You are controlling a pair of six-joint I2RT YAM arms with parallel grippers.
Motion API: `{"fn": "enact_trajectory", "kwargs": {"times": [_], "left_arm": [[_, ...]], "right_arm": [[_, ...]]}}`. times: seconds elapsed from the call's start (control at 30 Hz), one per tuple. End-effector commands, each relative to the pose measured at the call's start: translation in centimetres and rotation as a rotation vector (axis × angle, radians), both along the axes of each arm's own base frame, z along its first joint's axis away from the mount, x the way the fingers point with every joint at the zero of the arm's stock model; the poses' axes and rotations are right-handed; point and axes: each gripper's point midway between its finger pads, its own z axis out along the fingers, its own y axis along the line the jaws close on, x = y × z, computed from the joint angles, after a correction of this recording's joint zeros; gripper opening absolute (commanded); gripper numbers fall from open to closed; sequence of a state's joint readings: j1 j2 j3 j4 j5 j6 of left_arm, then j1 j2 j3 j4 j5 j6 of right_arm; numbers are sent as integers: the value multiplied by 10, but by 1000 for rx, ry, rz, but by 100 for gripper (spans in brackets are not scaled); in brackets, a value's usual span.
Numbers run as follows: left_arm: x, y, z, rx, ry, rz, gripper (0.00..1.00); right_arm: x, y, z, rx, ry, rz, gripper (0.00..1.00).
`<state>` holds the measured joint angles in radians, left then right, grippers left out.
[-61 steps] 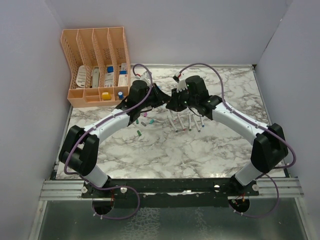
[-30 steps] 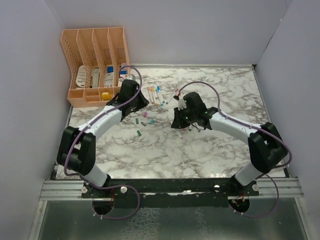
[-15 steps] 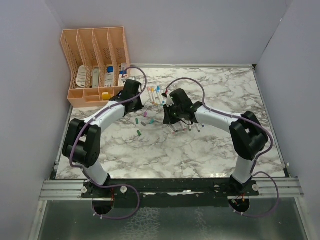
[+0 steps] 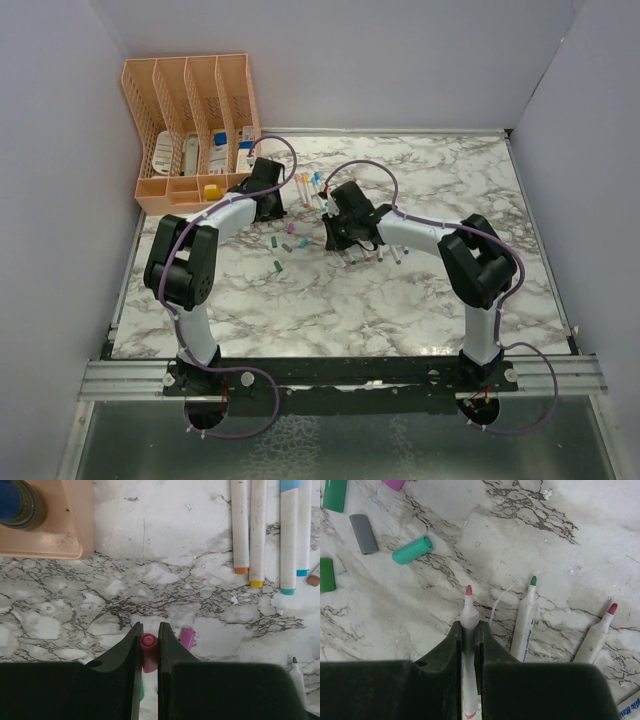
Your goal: Open the pen caps
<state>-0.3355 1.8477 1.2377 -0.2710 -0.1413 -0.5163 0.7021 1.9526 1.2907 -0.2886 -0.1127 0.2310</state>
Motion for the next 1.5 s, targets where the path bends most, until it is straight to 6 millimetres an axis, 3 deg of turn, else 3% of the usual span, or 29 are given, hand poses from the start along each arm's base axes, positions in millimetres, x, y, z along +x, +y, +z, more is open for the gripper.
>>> {"fn": "enact_trajectory", "kwargs": {"times": [0.0,0.23,0.53,0.67,0.73,0.83,1.03,1.13,1.3,1.47], "left_arm": [[4,0,-4,0,10,-15,2],[-4,1,-14,-1,40,-22,12],[-12,1,-22,-7,69,-28,34],[-12,2,-16,-8,62,-27,36],[-12,3,-6,-11,46,-20,37],[-8,6,23,-24,-18,-4,42],[-8,7,106,-93,-211,11,68],[-15,5,135,-136,-284,-3,91],[-30,4,162,-203,-353,-12,97],[-46,1,177,-264,-400,-32,99]], "right_arm": [[11,6,1,-14,-40,-6,1],[9,6,-6,-23,-26,-6,1],[7,6,-7,-25,-20,-6,2],[6,6,-8,-29,-20,-5,1],[7,6,-6,-30,-23,-6,1],[7,6,-6,-37,-22,-4,4],[10,5,-1,-42,-38,-15,40],[18,6,15,-31,-80,-33,54],[50,4,57,-38,-211,-90,72],[100,-13,80,-68,-261,-179,74]]}}
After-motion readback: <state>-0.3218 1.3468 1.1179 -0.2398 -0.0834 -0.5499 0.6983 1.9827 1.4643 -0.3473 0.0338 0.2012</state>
